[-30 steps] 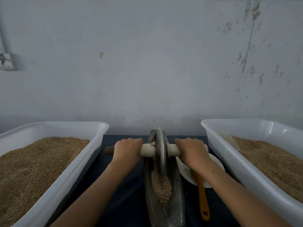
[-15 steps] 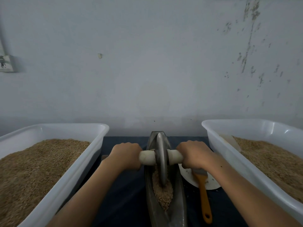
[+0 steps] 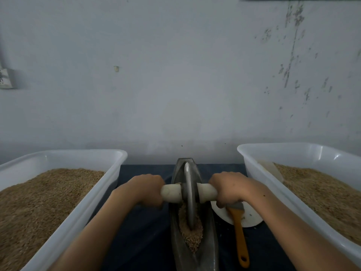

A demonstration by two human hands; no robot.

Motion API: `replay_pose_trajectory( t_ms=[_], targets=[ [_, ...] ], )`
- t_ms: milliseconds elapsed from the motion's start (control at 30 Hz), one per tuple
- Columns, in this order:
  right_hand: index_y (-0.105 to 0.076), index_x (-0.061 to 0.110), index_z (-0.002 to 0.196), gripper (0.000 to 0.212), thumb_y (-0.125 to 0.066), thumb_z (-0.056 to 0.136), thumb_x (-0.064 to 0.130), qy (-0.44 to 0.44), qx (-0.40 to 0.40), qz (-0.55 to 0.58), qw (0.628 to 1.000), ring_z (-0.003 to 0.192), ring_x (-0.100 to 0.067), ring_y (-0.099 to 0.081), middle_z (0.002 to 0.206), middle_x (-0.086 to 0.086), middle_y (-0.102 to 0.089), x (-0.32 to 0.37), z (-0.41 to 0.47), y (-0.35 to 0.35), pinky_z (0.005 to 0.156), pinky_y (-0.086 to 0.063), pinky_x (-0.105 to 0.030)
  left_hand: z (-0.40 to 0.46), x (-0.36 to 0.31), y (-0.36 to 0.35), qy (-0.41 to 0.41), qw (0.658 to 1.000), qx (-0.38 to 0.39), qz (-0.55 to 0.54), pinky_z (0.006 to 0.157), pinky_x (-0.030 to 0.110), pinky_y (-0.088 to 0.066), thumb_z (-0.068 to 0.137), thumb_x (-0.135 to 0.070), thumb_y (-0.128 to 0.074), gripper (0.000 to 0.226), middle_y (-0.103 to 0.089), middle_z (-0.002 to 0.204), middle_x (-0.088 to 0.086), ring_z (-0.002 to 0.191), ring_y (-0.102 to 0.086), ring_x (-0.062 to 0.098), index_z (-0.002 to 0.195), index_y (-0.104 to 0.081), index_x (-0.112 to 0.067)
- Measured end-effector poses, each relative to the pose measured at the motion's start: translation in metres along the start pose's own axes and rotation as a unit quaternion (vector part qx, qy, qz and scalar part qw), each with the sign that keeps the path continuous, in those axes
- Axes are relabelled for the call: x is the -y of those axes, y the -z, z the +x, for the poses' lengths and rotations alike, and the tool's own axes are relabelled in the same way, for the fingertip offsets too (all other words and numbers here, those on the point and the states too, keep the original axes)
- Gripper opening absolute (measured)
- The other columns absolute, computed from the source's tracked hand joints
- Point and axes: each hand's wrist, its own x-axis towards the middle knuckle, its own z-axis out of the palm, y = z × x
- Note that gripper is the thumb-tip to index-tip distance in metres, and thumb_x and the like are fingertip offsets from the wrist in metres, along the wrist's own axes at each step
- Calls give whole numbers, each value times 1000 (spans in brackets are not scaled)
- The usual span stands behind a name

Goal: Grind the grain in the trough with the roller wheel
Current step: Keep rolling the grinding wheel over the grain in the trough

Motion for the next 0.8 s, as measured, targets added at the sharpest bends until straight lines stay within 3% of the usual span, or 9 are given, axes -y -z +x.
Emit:
replay_pose_trajectory(
  t_ms=[67,133,333,433,533,667,733,800],
  targets=[
    [-64,12,108,28,-68,81,19,-6,25,8,1000,72,-16,-58,88,-4,-65,1,-2,1,60,-43,-26,-3,0,1,4,999,38,-19,68,26,-41,75,-31,-73,37,-64,94,-2,79,-57,13,108,-61,-20],
    [-63,13,106,26,-67,82,20,-6,2,-3,1000,75,-17,-58,93,-4,-66,1,-1,-1,60,-42,-26,-4,-2,1,22,999,23,-8,67,27,-41,75,-31,-72,36,-64,94,-1,80,-59,15,108,-61,-20],
    [-50,22,100,16,-59,87,17,-37,-201,-23,979,87,-23,-58,100,-1,-63,3,12,-19,69,-35,-31,2,-15,-15,83,973,-209,53,69,28,-37,85,-28,-56,19,-63,98,-2,92,-60,19,104,-58,-25],
    [-42,24,94,19,-59,88,19,-43,-243,-23,969,77,-21,-51,97,-1,-63,3,15,-25,67,-33,-31,4,-13,-18,72,967,-240,54,68,28,-36,86,-28,-54,19,-62,98,-2,91,-60,18,105,-56,-25],
    [-53,22,104,16,-57,88,18,-18,-203,-31,978,87,-21,-58,100,-2,-63,0,12,-19,69,-36,-30,3,-8,-11,46,983,-169,57,73,29,-42,84,-30,-59,25,-64,101,-1,93,-60,18,109,-58,-24],
    [-59,18,109,28,-66,83,21,13,-37,-16,999,80,-17,-56,97,-2,-63,-3,4,-4,60,-36,-25,-2,-5,0,34,999,-12,19,76,30,-45,76,-31,-70,40,-66,105,1,94,-62,19,113,-59,-22],
    [-60,17,108,29,-69,81,22,7,12,-11,1000,79,-16,-57,92,-1,-61,-2,3,0,56,-37,-24,-4,-5,3,31,998,52,-21,71,27,-46,75,-27,-72,40,-68,101,3,84,-63,16,112,-60,-17],
    [-61,17,107,28,-69,80,22,2,17,-8,1000,79,-17,-59,91,-1,-62,-1,5,-1,56,-39,-24,-4,-5,2,37,997,60,-20,66,25,-45,75,-25,-71,38,-70,95,2,75,-62,13,110,-62,-15]
  ],
)
